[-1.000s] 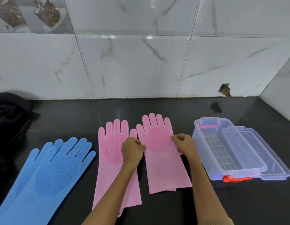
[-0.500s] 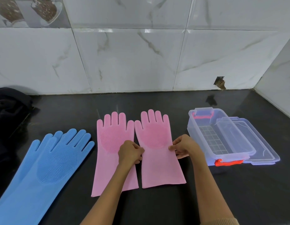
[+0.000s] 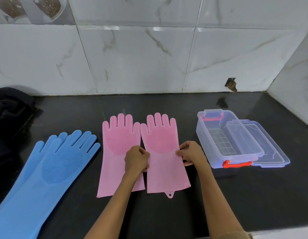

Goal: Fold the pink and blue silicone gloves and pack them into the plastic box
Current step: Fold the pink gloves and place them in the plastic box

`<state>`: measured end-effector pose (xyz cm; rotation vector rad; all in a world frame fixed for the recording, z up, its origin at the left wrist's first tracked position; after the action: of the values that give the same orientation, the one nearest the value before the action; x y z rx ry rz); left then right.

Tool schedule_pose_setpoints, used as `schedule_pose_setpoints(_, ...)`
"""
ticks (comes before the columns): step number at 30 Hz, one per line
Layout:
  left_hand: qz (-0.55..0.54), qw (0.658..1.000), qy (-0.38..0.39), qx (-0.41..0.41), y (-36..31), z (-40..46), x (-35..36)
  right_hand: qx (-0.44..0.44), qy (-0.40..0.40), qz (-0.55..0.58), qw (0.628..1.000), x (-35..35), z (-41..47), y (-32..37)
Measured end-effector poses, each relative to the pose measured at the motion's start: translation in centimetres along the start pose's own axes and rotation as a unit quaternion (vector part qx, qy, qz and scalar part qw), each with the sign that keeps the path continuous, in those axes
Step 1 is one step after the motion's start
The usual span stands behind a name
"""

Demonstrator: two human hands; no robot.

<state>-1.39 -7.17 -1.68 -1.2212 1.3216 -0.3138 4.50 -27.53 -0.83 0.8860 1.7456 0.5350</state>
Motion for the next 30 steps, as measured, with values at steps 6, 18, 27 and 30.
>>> schedule_pose_setpoints(6, 0.03, 0.998, -0.053, 0.034, -0.1, 0.0, 0.0, -0.001, -0.031, 0.037, 0.999, -0.1, 0.1, -0.5)
schedule_pose_setpoints(18, 0.021, 0.996, -0.077, 0.043, -0.3, 0.3, 0.0, -0.049, -0.123, 0.02, 0.991, -0.3, -0.1, -0.3)
schedule_pose_setpoints(27, 0.047, 0.954, -0.295, -0.024, 2.7, 1.1, -10.7, -0.153, -0.048, 0.132, 0.978, 4.6, -2.3, 6.5)
schedule_pose_setpoints(30, 0.078, 0.961, -0.258, -0.068, 4.8, 1.5, -11.8, -0.16, -0.001, 0.13, 0.978, 8.4, -3.0, 8.1)
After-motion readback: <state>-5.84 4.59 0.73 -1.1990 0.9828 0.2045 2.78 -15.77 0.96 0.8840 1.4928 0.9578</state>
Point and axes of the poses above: each hand's wrist, its own z-axis towards the middle knuckle, its own x-axis out of the palm, y = z × x, the point moved 6 cm from there along z, towards the middle knuckle, and after that the axes turned 4 degrees about -y, right-handed, at the moved point
